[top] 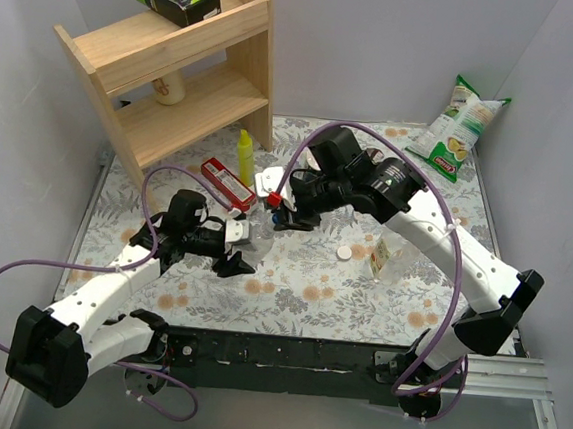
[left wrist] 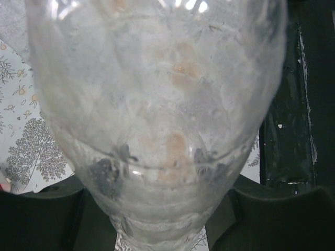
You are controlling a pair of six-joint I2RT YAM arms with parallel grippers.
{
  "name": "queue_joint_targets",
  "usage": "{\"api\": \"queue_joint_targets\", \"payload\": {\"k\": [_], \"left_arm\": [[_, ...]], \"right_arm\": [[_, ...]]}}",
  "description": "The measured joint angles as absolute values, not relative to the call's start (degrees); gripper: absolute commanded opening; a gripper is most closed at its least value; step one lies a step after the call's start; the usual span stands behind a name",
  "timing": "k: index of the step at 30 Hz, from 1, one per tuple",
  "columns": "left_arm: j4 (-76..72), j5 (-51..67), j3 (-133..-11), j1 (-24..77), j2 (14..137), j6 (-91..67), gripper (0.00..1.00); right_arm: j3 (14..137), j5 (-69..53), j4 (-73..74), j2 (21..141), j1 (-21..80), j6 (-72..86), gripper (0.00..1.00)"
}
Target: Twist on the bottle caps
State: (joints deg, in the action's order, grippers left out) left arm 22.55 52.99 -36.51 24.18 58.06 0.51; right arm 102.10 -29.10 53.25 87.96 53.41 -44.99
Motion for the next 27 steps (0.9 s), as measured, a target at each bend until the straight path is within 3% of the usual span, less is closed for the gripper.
{"api": "queue_joint_targets", "payload": {"k": [27], "left_arm": [[23.1,51.2,-36.5,24.3,55.0,0.8,0.00]], "right_arm": [[104.1,-35.0,55.1,89.4,54.1,-46.9,0.29]]}}
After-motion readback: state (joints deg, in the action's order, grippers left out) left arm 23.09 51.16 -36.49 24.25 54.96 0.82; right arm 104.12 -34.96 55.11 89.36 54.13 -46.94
